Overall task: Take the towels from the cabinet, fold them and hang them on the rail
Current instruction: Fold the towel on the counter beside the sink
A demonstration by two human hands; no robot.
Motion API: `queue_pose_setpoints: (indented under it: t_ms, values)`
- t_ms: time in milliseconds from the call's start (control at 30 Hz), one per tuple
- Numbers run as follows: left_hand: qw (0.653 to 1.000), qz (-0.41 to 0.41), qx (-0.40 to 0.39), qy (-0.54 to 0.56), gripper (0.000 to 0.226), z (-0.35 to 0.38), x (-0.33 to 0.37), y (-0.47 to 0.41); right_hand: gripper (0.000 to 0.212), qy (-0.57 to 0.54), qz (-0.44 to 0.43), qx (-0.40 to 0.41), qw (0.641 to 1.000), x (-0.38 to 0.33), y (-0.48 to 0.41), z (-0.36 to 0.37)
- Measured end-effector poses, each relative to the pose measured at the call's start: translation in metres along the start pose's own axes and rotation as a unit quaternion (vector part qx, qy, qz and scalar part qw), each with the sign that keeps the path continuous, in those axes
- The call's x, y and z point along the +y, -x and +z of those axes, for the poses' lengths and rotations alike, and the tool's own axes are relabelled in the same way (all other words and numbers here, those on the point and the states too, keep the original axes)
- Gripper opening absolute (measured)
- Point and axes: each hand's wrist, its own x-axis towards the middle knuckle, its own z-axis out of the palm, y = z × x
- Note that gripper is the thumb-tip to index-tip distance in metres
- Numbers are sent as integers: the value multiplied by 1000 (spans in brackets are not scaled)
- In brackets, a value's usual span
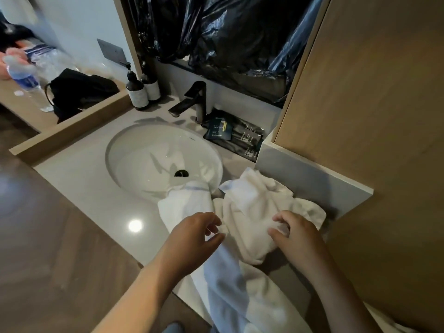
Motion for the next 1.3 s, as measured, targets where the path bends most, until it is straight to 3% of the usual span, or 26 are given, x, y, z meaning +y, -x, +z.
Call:
queue_pose_setpoints:
  t_ms: [300,500,667,800,933,1167,1300]
  values:
    - [998,63,-16,-9,21,8,8,-58,45,-11,82,-24,996,12,-20,10]
    - [987,142,-67,-42,36,13,2,-96,56,-38,136,9,990,9,-18,31]
    - [968,189,-126,-102,46,18,-13,-115,50,-109,164,20,980,14,-18,33]
    - [964,202,-150,-83,33,21,-19,-126,27,-151,123,92,977,11,-13,36]
    - [964,210,-145,-66,20,23,-20,-131,15,-263,107,165,945,-3,-11,29]
    - [961,249,-111,-46,19,21,-14,-136,18,-341,48,201,917,-24,-15,2]
    - [952,289,-93,-48,5,18,-6,-139,19,-310,52,198,929,-25,-19,-7]
